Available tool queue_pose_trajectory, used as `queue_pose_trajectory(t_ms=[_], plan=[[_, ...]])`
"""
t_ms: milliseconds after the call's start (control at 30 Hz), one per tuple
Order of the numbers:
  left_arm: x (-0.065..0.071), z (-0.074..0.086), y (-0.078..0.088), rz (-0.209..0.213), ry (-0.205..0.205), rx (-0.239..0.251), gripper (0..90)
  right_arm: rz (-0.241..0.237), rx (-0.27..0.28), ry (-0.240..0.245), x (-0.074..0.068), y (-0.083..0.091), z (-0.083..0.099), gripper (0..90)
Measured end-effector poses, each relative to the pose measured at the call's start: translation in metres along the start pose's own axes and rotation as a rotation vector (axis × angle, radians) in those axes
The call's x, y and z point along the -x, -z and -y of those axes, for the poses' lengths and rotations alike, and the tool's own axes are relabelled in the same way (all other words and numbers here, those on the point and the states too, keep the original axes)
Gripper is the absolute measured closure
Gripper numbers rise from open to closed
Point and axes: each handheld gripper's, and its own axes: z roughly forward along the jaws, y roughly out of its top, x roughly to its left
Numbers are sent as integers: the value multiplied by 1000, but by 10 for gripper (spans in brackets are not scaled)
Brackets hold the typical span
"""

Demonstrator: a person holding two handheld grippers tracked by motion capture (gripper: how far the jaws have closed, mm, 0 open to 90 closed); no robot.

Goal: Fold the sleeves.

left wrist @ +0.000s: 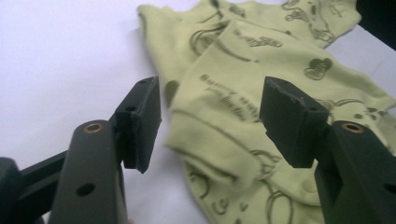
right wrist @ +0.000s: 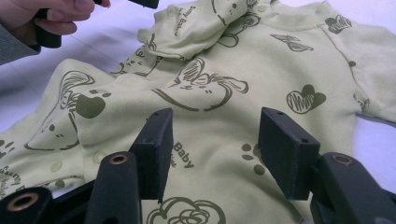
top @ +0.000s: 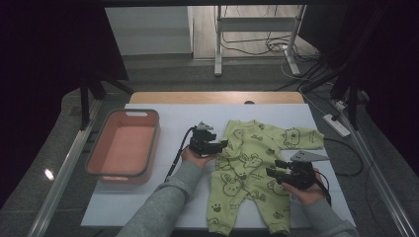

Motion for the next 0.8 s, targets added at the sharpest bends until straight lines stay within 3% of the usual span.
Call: queue_pose_trajectory(t_ms=[300, 400, 533, 800], plan=[[-14, 9, -13, 25, 47, -53, 432, 0, 0, 0, 1, 0, 0, 465], [-16, 12, -16, 62, 43, -67, 561, 3, 0, 0, 1, 0, 0, 465], [-14, 12, -14, 57, 12, -61, 793, 4, 0, 0, 1, 1, 1, 465], [-13, 8, -1, 73, 10, -21, 845, 4, 0, -2, 1, 0, 1, 465]])
